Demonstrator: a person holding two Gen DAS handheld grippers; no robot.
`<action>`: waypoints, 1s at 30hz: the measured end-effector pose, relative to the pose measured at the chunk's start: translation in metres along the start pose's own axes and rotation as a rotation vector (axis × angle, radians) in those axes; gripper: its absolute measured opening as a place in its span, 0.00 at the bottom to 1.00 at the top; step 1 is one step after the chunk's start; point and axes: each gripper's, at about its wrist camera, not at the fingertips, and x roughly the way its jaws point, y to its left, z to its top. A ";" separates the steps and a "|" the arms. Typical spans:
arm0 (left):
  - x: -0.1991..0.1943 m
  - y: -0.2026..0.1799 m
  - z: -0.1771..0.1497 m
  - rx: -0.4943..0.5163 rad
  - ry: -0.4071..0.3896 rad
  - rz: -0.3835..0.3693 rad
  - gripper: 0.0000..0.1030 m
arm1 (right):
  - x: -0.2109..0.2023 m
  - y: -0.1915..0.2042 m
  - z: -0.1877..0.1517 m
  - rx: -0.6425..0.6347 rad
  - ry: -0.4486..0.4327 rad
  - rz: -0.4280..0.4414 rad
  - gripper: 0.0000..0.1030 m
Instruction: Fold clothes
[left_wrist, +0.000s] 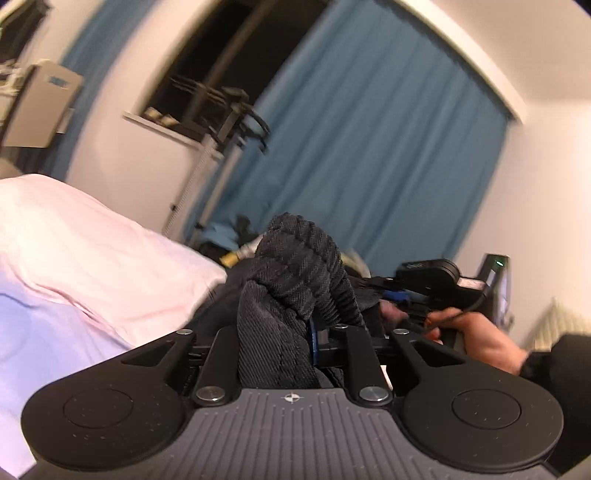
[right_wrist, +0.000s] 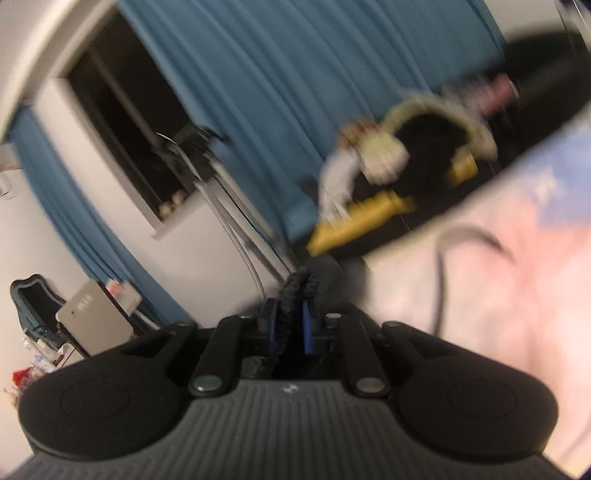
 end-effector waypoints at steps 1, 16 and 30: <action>-0.006 0.004 0.006 -0.033 -0.031 0.014 0.18 | -0.003 0.020 0.003 -0.040 -0.034 0.034 0.13; -0.048 0.179 0.068 -0.393 -0.346 0.506 0.18 | 0.198 0.345 -0.116 -0.571 0.172 0.463 0.01; -0.025 0.254 0.020 -0.477 -0.196 0.713 0.30 | 0.315 0.349 -0.247 -0.596 0.502 0.529 0.05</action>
